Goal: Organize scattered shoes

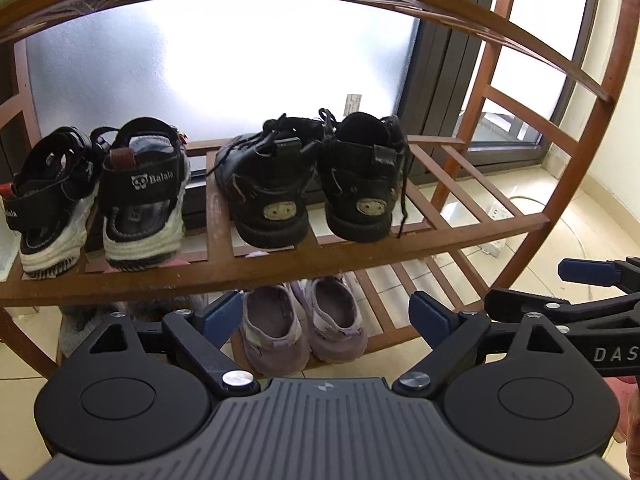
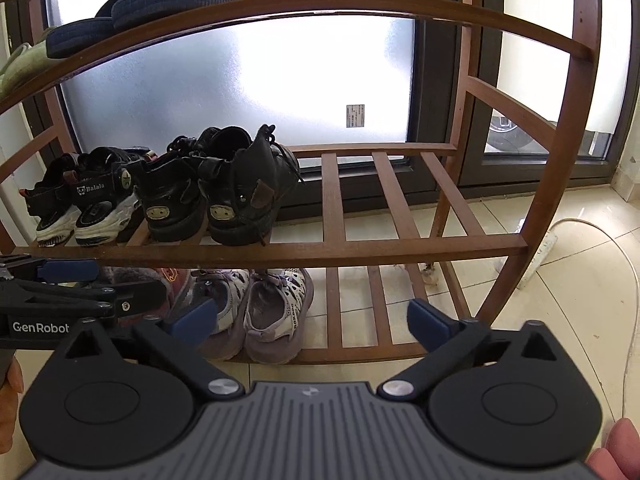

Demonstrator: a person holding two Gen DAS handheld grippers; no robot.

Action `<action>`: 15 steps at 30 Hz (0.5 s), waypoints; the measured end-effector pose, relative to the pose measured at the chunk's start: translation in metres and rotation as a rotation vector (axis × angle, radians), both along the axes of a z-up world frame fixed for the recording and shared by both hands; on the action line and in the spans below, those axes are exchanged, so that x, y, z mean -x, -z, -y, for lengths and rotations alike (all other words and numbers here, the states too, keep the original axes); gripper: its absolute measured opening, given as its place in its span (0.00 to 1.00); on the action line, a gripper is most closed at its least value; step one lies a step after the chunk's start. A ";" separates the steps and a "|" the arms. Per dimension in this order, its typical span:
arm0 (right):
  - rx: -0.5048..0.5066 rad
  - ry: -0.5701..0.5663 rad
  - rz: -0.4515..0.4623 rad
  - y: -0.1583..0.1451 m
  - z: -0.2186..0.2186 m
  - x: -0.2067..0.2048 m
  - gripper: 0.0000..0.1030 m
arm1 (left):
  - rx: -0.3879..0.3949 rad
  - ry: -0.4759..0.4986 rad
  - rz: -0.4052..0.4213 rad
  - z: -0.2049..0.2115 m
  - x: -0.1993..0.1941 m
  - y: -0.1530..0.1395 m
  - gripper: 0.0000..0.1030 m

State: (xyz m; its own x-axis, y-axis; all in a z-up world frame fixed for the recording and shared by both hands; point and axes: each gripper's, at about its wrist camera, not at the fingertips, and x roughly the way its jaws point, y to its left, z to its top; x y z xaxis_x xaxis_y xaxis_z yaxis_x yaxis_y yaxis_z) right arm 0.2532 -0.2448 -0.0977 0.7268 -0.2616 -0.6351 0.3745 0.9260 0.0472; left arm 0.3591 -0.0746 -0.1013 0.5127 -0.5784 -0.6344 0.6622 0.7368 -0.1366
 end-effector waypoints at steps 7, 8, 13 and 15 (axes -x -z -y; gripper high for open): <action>-0.017 0.011 -0.005 0.002 0.002 0.016 0.99 | -0.013 0.027 0.012 0.003 0.016 0.006 0.91; -0.018 0.015 -0.007 0.003 0.002 0.020 0.99 | -0.018 0.035 0.015 0.004 0.020 0.007 0.91; -0.026 0.030 -0.009 0.005 0.004 0.035 1.00 | -0.031 0.064 0.020 0.008 0.032 0.010 0.91; -0.024 0.037 -0.010 0.006 0.006 0.041 1.00 | -0.031 0.081 0.020 0.009 0.037 0.011 0.91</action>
